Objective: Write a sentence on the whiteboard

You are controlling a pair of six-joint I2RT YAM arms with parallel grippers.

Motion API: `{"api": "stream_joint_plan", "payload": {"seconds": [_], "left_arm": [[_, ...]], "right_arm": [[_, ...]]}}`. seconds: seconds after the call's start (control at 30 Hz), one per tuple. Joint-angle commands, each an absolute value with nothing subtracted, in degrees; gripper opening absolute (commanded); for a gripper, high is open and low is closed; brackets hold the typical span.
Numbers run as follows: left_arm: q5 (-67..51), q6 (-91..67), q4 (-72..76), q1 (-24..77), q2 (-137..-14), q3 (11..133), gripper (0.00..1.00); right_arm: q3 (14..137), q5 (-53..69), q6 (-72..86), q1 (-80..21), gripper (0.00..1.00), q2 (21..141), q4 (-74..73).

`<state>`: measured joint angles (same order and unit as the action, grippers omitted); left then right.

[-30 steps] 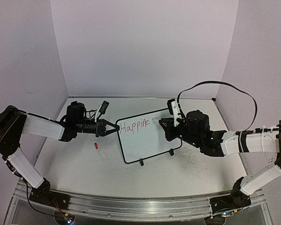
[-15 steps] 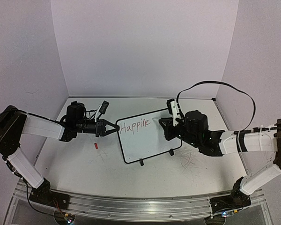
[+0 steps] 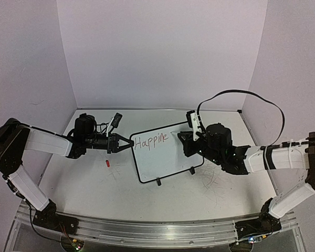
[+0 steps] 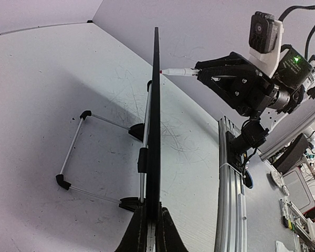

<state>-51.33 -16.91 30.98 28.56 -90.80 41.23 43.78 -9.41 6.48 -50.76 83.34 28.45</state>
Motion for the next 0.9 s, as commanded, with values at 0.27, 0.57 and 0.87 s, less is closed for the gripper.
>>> {"api": "stream_joint_plan", "payload": {"seconds": [0.27, 0.57, 0.87], "left_arm": [[-53.11, -16.03, 29.18, 28.76, -89.68, 42.71, 0.0], [-53.13, -16.0, 29.2, 28.74, -89.67, 42.66, 0.0], [-53.1, -16.0, 29.18, 28.75, -89.8, 42.76, 0.0]], "right_arm": [[46.75, -7.79, 7.43, -50.71, 0.0, 84.9, 28.85], [46.23, -7.22, 8.22, -50.8, 0.0, 85.19, 27.86], [45.28, -7.63, 8.74, -50.91, 0.0, 84.46, 26.46]]}}
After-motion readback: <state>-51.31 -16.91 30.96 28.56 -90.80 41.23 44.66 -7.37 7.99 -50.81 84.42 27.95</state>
